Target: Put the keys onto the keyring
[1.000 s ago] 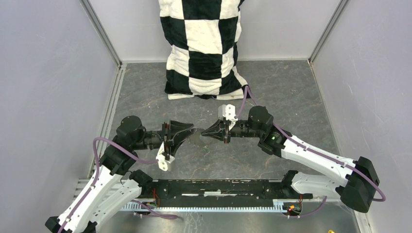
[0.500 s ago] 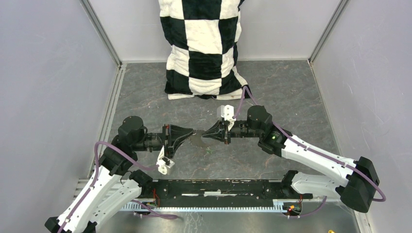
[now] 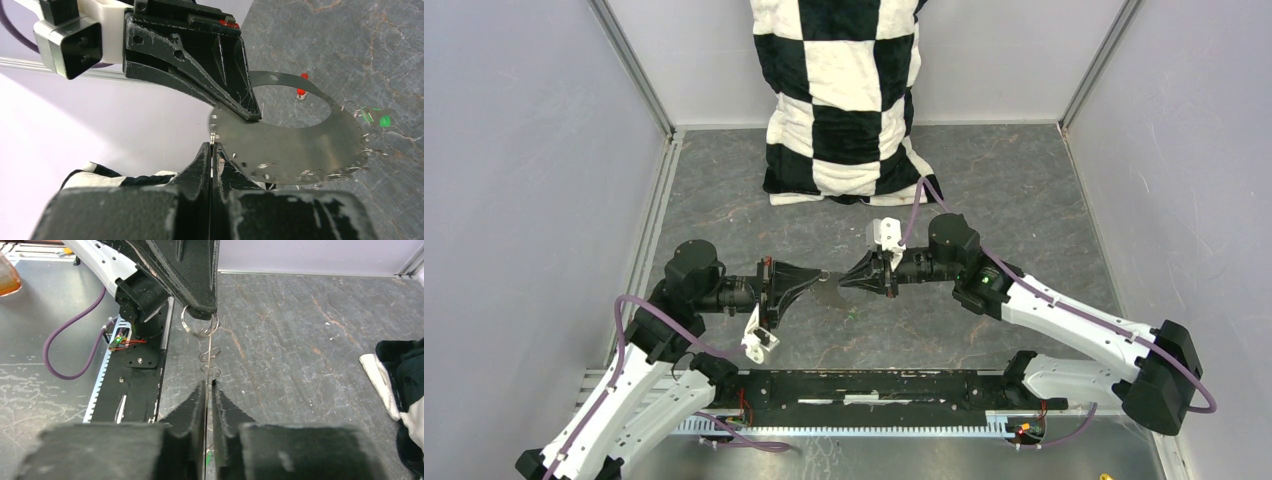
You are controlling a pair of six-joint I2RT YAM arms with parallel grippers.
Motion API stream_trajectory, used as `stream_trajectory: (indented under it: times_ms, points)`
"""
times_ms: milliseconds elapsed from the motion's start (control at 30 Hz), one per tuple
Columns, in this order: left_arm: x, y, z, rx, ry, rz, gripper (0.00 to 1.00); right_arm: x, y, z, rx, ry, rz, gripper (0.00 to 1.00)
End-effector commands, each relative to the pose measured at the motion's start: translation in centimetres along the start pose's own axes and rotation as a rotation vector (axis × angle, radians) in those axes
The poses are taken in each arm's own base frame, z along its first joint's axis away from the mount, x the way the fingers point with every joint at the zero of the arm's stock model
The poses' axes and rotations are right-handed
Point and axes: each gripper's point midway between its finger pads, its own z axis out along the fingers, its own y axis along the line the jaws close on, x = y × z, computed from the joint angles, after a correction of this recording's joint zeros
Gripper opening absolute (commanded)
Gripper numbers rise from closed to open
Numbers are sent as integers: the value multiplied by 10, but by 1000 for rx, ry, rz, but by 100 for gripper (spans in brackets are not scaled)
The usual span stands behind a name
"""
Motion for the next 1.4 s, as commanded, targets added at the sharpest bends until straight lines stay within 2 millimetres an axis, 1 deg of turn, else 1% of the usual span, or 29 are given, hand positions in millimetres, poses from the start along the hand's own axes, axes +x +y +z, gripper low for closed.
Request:
stream_trajectory:
  times_ms: [0, 33, 133, 233, 367, 433, 500, 567, 700, 833, 900, 1100, 1233, 1367]
  points:
    - [-13, 16, -2, -23, -43, -26, 2, -34, 1, 2, -32, -56, -101, 19]
    - [-15, 20, -3, -27, -46, -72, 2, -35, -2, 1, -17, -50, -114, 23]
    - [-15, 24, -1, -25, -42, -304, 2, -42, -5, -5, 14, -58, -162, 29]
    - [-14, 17, 2, 21, -38, -503, 2, -49, -3, -9, 13, -75, -194, 32]
    - [-11, 6, 7, 44, -21, -721, 2, -45, -1, -9, -4, -47, -197, 37]
    - [-8, 0, 10, 57, -5, -865, 2, -45, 0, -9, -9, -40, -199, 44]
    - [-7, -2, 13, 69, -4, -935, 2, -46, -2, -10, 3, -33, -210, 47]
    - [-8, -3, 14, 77, -10, -964, 2, -50, -4, -11, 11, -36, -227, 48]
    - [-8, 3, 15, 38, -21, -969, 2, -54, 0, -10, -1, -38, -244, 48]
    - [-9, 5, 15, 11, -31, -969, 2, -50, 4, -6, -24, -31, -229, 44]
    - [-9, 5, 14, 8, -34, -966, 2, -48, 3, -4, -16, -27, -219, 41]
    - [-9, 4, 15, 11, -37, -961, 2, -53, -2, -1, 19, -57, -210, 35]
    - [-10, 4, 14, 9, -36, -957, 2, -59, 0, 1, 7, -81, -202, 32]
    - [-10, 6, 14, 3, -39, -953, 2, -56, 1, 6, -13, -74, -181, 28]
